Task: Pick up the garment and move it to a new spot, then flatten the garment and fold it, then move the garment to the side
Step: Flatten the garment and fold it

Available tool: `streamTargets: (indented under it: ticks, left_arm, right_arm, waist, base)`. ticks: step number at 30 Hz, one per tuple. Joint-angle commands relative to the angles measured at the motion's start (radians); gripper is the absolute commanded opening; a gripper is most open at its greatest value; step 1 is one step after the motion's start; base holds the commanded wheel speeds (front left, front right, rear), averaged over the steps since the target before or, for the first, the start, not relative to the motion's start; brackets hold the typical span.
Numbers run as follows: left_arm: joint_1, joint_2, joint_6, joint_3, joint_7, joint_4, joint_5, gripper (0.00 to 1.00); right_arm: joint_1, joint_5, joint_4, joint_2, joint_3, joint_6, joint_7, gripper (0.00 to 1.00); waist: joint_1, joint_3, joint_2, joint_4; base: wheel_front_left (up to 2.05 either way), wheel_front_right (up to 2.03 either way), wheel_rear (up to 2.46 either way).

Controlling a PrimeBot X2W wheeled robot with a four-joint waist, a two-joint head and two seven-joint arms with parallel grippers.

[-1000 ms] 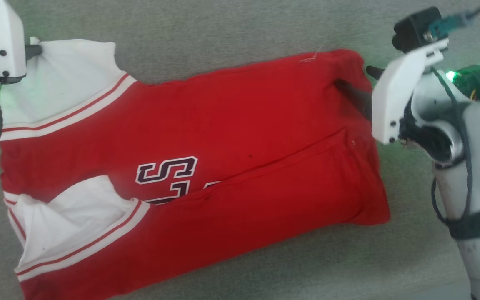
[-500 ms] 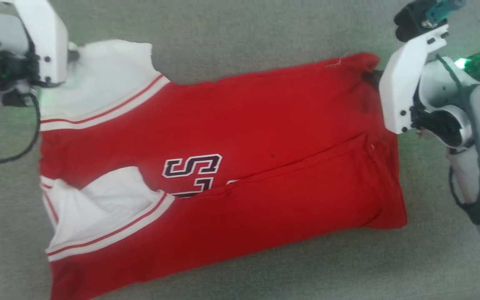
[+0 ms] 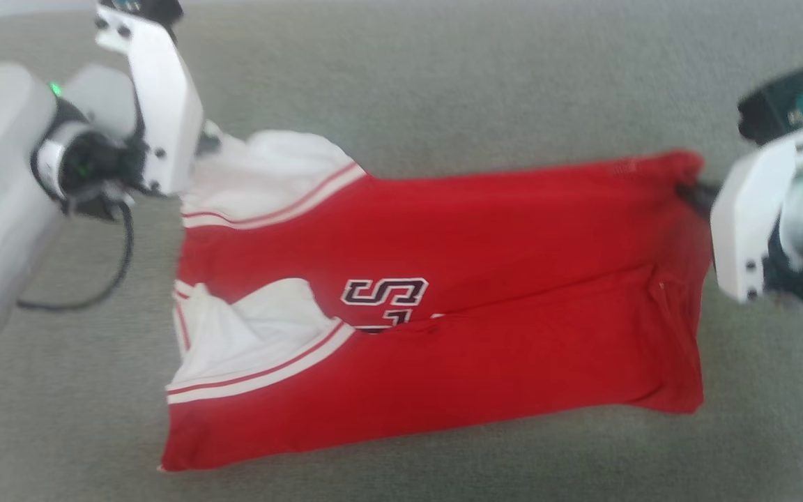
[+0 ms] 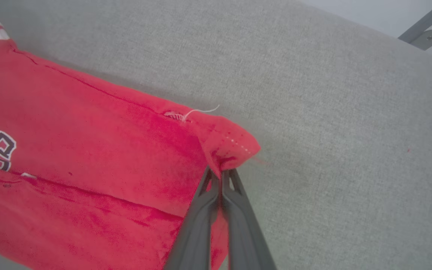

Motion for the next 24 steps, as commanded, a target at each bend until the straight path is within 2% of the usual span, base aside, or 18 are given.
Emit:
streamTargets:
  ticks: [1, 5, 12, 15, 19, 20, 21, 22, 23, 24]
  left_arm:
    - [0.030, 0.013, 0.018, 0.003, 0.013, -0.040, -0.024, 0.00]
    - [0.107, 0.076, 0.095, -0.006, 0.060, -0.222, -0.056, 0.00]
    - [0.262, 0.198, 0.237, -0.022, 0.084, -0.548, -0.104, 0.00]
    - [0.322, 0.224, 0.284, -0.035, 0.075, -0.608, -0.115, 0.00]
    - [0.387, 0.218, 0.303, -0.048, 0.039, -0.595, -0.125, 0.00]
    - [0.402, 0.210, 0.298, -0.050, 0.030, -0.581, -0.133, 0.00]
    - [0.407, 0.203, 0.289, -0.049, 0.009, -0.564, -0.124, 0.09]
    - [0.409, 0.198, 0.282, -0.046, -0.015, -0.542, -0.109, 0.42]
    - [0.418, 0.189, 0.275, -0.041, -0.037, -0.522, -0.112, 0.88]
    - [0.427, 0.180, 0.264, -0.037, -0.054, -0.504, -0.117, 1.00]
  right_arm:
    - [0.039, 0.007, -0.027, -0.003, -0.008, 0.000, 0.017, 0.00]
    - [0.158, 0.016, -0.105, -0.010, -0.068, 0.000, 0.069, 0.00]
    - [0.345, 0.006, -0.171, 0.030, -0.165, 0.000, 0.120, 0.00]
    - [0.389, 0.002, -0.156, 0.061, -0.180, 0.000, 0.126, 0.00]
    - [0.395, -0.004, -0.102, 0.096, -0.177, 0.000, 0.123, 0.00]
    - [0.386, -0.009, -0.087, 0.102, -0.174, 0.000, 0.120, 0.14]
    - [0.376, -0.013, -0.073, 0.107, -0.172, 0.000, 0.114, 0.44]
    - [0.369, -0.015, -0.058, 0.111, -0.167, 0.000, 0.110, 0.78]
    - [0.364, -0.019, -0.044, 0.113, -0.163, 0.000, 0.106, 1.00]
    - [0.356, -0.022, -0.037, 0.113, -0.157, 0.000, 0.100, 1.00]
  waist:
    - [0.0000, -0.039, 0.0000, 0.035]
    - [0.0000, -0.071, 0.0000, 0.061]
    - [0.0000, -0.087, 0.0000, 0.085]
    - [0.0000, -0.088, 0.0000, 0.086]
    - [0.0000, -0.091, 0.0000, 0.080]
    - [0.0000, -0.094, 0.0000, 0.078]
    - [0.0000, -0.096, 0.0000, 0.076]
    - [0.0000, -0.099, 0.0000, 0.074]
    - [0.0000, -0.104, 0.0000, 0.074]
    - [0.0000, -0.108, 0.0000, 0.073]
  base:
    - [0.00, 0.00, 0.00]
    - [0.00, 0.00, 0.00]
    - [0.00, 0.00, 0.00]
    - [0.00, 0.00, 0.00]
    - [0.00, 0.00, 0.00]
    - [0.00, 0.00, 0.00]
    - [0.00, 0.00, 0.00]
    - [0.00, 0.00, 0.00]
    - [0.00, 0.00, 0.00]
    - [0.00, 0.00, 0.00]
